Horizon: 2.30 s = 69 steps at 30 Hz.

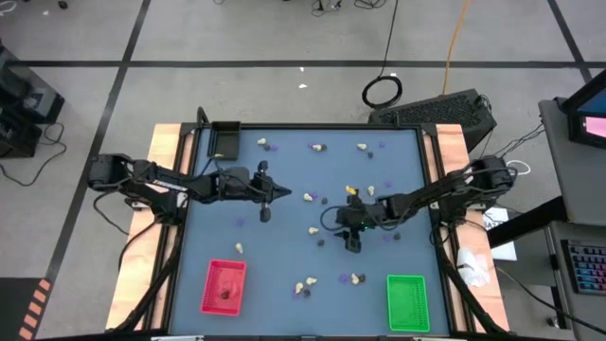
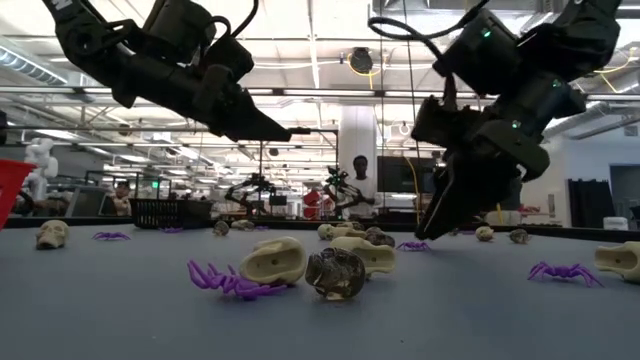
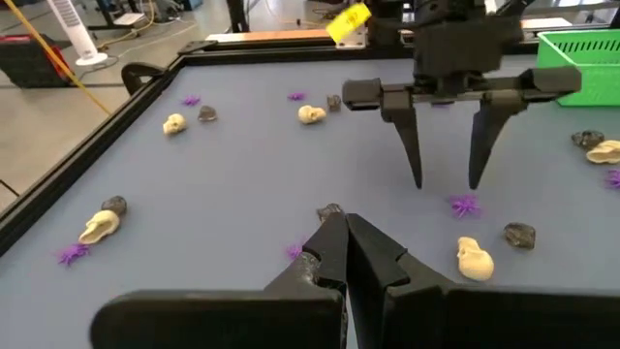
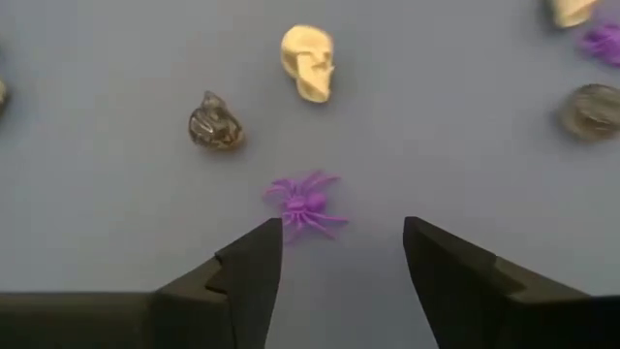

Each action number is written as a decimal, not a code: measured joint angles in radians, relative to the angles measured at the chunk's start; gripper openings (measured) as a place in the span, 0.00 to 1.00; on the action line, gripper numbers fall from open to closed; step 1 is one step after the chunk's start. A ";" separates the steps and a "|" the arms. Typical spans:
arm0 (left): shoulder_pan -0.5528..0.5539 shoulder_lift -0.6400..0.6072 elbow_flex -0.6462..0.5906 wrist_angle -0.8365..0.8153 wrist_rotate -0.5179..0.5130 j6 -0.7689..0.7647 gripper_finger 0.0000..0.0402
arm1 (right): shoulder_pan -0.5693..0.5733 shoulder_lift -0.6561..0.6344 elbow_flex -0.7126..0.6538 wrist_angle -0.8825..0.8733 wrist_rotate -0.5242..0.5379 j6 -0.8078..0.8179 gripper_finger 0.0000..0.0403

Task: Sort Halloween decoration
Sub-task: Put the violet spider toy into the green bin

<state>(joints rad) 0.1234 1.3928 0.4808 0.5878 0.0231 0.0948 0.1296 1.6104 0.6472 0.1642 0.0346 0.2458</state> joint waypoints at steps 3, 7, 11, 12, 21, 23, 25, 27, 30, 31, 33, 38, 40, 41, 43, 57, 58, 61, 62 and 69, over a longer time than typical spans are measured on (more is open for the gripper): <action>0.000 0.000 0.000 -0.006 0.000 0.000 0.00 | 0.002 0.041 0.023 0.004 -0.027 -0.008 0.49; 0.000 0.000 0.000 -0.007 0.000 0.026 0.00 | 0.003 0.078 0.048 0.009 -0.033 -0.021 0.43; -0.001 0.000 0.001 -0.018 0.002 0.036 0.00 | 0.003 0.099 0.066 0.009 -0.030 -0.023 0.31; -0.001 0.000 0.001 -0.025 0.002 0.036 0.00 | 0.003 0.100 0.068 0.009 -0.030 -0.022 0.28; -0.001 0.000 0.001 -0.065 0.002 0.043 0.00 | 0.003 0.101 0.070 0.006 -0.038 -0.003 0.02; -0.005 0.000 0.001 -0.067 0.002 0.043 0.00 | 0.005 0.092 0.070 -0.003 -0.043 0.008 0.01; -0.010 0.000 0.001 -0.067 0.002 0.043 0.00 | 0.014 0.075 0.068 -0.021 -0.052 0.025 0.01; -0.016 0.000 0.001 -0.067 0.003 0.043 0.00 | 0.032 0.049 0.075 -0.074 -0.060 0.040 0.01; -0.025 0.000 0.001 -0.067 0.003 0.043 0.00 | 0.059 0.010 0.111 -0.151 -0.029 0.081 0.01; -0.028 0.000 0.001 -0.067 0.003 0.043 0.00 | 0.067 0.000 0.123 -0.180 0.006 0.105 0.01; -0.028 0.000 0.001 -0.067 0.003 0.043 0.00 | 0.078 -0.003 0.149 -0.229 0.086 0.141 0.04; -0.028 0.000 0.001 -0.067 0.003 0.044 0.00 | 0.065 0.010 0.174 -0.252 0.124 0.190 0.21; -0.028 0.000 0.001 -0.067 0.003 0.044 0.00 | 0.047 0.026 0.174 -0.259 0.145 0.211 0.30; -0.028 0.000 0.001 -0.067 0.003 0.044 0.00 | 0.037 0.036 0.174 -0.257 0.147 0.214 0.34; -0.028 0.000 0.001 -0.068 0.003 0.044 0.00 | 0.023 0.061 0.174 -0.252 0.147 0.214 0.42; -0.028 0.000 0.001 -0.074 0.002 0.044 0.00 | 0.000 0.118 0.177 -0.240 0.136 0.233 0.17; -0.028 0.000 0.001 -0.074 0.002 0.044 0.00 | 0.000 0.118 0.177 -0.238 0.134 0.232 0.13; -0.028 0.000 0.001 -0.074 0.002 0.043 0.00 | 0.000 0.114 0.176 -0.236 0.118 0.228 0.04; -0.028 0.000 0.001 -0.074 0.002 0.043 0.00 | 0.001 0.112 0.176 -0.237 0.117 0.228 0.02; -0.028 0.000 0.001 -0.075 0.001 0.043 0.00 | 0.006 0.091 0.214 -0.264 0.006 0.217 0.03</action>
<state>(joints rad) 0.0956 1.3930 0.4820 0.5133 0.0242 0.1381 0.1358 1.7019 0.8617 -0.0993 0.0402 0.4624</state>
